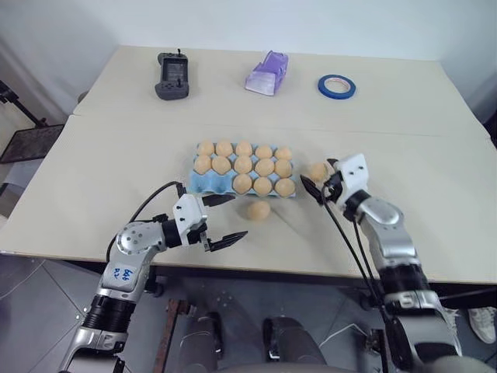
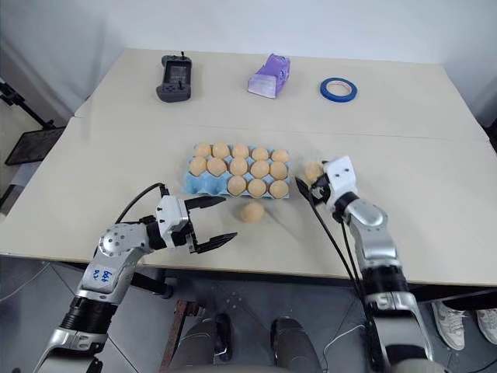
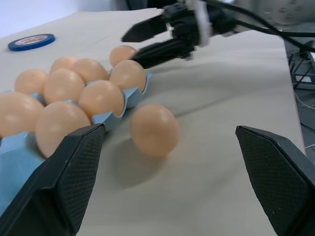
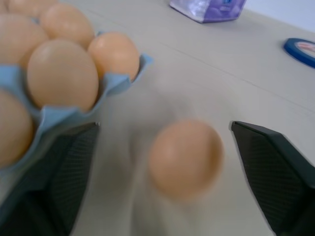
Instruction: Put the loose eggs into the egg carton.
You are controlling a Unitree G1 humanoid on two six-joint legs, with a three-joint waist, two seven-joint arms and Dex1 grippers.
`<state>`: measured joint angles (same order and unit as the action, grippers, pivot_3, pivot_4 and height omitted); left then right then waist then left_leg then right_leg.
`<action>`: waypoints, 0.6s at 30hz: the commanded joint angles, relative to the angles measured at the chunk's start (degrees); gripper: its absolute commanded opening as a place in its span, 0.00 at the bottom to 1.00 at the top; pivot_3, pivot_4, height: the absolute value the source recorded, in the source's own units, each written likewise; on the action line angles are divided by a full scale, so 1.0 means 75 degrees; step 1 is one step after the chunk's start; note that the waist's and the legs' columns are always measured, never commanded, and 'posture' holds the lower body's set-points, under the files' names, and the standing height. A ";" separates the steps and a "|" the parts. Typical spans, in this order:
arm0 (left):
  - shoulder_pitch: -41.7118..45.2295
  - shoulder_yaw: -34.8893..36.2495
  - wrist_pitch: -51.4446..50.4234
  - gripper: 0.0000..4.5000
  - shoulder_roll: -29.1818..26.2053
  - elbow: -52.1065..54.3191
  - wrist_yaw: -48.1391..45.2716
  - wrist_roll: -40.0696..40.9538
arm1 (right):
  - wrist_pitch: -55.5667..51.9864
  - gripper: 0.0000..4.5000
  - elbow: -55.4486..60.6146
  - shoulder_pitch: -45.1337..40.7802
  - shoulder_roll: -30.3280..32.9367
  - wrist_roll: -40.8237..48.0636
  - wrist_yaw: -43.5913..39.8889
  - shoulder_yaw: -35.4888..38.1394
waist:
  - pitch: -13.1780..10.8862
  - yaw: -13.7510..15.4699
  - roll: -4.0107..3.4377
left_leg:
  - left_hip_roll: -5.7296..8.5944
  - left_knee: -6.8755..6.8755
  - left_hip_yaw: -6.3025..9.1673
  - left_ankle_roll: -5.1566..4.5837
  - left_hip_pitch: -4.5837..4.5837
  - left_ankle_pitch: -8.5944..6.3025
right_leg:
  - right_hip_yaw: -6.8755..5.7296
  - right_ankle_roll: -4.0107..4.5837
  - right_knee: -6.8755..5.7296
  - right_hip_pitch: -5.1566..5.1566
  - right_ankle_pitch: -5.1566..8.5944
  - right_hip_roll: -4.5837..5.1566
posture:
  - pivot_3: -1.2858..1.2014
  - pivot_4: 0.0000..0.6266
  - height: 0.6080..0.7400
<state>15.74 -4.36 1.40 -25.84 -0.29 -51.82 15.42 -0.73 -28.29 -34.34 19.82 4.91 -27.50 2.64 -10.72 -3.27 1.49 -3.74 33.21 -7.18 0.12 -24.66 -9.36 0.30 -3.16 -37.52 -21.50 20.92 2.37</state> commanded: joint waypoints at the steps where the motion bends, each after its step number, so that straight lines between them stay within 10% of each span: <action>1: -0.0073 0.0148 0.0018 1.00 -0.0054 0.0430 0.0158 0.0022 | 0.0476 0.99 -0.0924 -0.0451 -0.0002 -0.0265 0.0434 0.0049 | 0.0000 0.0014 0.0000 | 0.0000 0.0000 0.0000 0.0000 -0.0001 0.0000 | 0.0000 0.0000 0.0000 0.0000 0.0000 0.0000 | 0.52 0.24 1.00; 6: -0.0292 0.0189 -0.0081 1.00 -0.0103 0.0730 0.0289 0.0056 | 0.0754 0.85 -0.2090 -0.1075 -0.0165 -0.0222 0.0462 0.0120 | 0.0000 -0.0031 0.0000 | 0.0003 0.0002 -0.0006 -0.0005 -0.0003 0.0000 | 0.0004 -0.0001 0.0001 0.0000 0.0000 0.0004 | 0.52 0.24 1.00; 12: -0.0396 0.0353 -0.0139 1.00 -0.0070 0.0847 0.0461 0.0101 | 0.0864 0.43 -0.1919 -0.0994 -0.0190 -0.0070 0.0053 0.0101 | 0.0000 -0.0032 -0.0001 | -0.0001 0.0002 -0.0005 -0.0025 0.0000 0.0016 | 0.0003 -0.0001 -0.0008 -0.0001 0.0000 -0.0002 | 0.52 0.24 1.00; 18: -0.0522 0.0377 -0.0087 1.00 -0.0062 0.0838 0.0474 0.0113 | 0.0572 0.41 -0.0710 -0.0808 -0.0132 0.0315 -0.0703 0.0038 | -0.0001 -0.0031 -0.0001 | -0.0001 0.0001 -0.0005 -0.0017 -0.0001 0.0010 | 0.0003 -0.0001 -0.0009 -0.0001 0.0000 -0.0001 | 0.52 0.24 1.00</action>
<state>12.41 -2.45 0.06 -26.10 3.90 -48.52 15.52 3.96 -38.82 -39.92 18.49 5.38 -30.66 2.70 -10.73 -3.51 1.48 -3.75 33.21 -7.22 0.00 -24.66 -9.29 0.33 -3.17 -37.59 -21.52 20.92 2.36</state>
